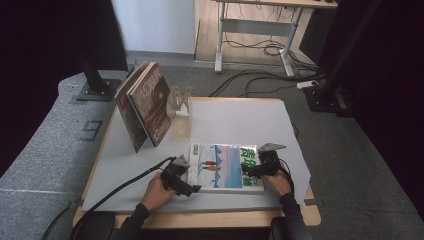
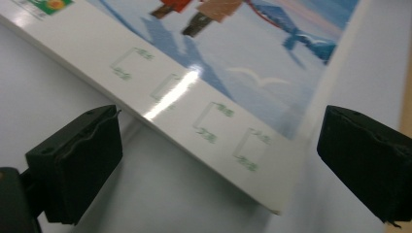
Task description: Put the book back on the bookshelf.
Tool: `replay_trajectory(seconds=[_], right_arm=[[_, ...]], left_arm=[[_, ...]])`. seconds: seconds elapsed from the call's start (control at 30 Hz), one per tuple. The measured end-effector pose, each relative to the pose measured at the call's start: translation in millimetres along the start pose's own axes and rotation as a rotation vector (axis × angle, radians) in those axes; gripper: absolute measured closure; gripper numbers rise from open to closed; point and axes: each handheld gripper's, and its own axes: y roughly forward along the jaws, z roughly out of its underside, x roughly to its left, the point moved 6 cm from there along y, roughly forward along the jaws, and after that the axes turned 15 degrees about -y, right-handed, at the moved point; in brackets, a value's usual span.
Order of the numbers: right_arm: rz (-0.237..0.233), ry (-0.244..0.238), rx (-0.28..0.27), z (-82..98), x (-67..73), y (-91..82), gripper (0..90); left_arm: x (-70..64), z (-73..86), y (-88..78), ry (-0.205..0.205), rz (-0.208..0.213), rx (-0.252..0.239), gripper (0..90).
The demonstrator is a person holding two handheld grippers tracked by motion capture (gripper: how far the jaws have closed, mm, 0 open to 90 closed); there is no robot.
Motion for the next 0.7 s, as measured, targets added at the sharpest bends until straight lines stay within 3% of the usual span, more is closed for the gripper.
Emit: replay_trajectory(seconds=[0.07, 0.2, 0.4, 0.7], right_arm=[[-0.007, 0.001, -0.001, 1.3, -0.9, -1.1, 0.4], [-0.01, -0.002, 0.003, 3.9, 1.8, -5.7, 0.7], [-0.003, -0.025, 0.006, 7.5, 8.2, -12.1, 0.0], [-0.001, -0.049, 0.003, 11.2, 21.2, -19.6, 0.0]], left_arm=[[3.8, -2.2, 2.4, -0.009, 0.016, -0.007, 0.0], [16.9, -12.4, 2.8, -0.02, -0.014, -0.049, 1.0], [26.3, -23.1, 5.0, -0.044, -0.011, -0.073, 2.5], [31.7, -43.5, 19.6, -0.008, -0.043, -0.058, 1.8]])
